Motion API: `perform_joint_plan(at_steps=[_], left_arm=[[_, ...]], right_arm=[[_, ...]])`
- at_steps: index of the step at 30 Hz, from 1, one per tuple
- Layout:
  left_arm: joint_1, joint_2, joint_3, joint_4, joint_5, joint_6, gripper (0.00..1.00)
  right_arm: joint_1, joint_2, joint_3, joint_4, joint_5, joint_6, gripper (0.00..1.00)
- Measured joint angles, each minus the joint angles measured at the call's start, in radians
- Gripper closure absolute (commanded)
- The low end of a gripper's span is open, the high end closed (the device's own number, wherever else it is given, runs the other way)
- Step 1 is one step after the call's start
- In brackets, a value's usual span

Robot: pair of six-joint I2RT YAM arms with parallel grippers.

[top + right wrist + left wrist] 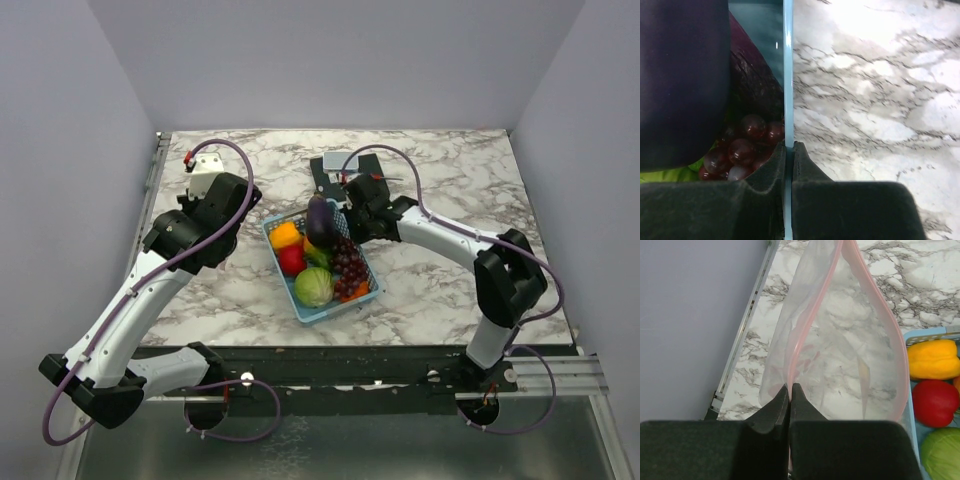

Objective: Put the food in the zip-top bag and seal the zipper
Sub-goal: Adjust the bin at the center of the board.

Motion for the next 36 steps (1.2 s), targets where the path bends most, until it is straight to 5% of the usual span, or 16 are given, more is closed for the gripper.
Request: perform_joint_plan(at_steps=[20, 27, 36], left_arm=[[0.000, -0.002, -0.048, 0.095, 0.099, 0.029, 1.00], [0.000, -0.020, -0.077, 0.124, 0.122, 0.043, 1.00], [0.000, -0.036, -0.097, 0.158, 0.134, 0.051, 1.00]], right_arm=[[-0.222, -0.220, -0.254, 0.043, 0.074, -0.092, 0.99], [-0.246, -0.228, -0.237, 0.003, 0.085, -0.098, 0.66], [-0.246, -0.283, -0.131, -0.082, 0.102, -0.101, 0.58]])
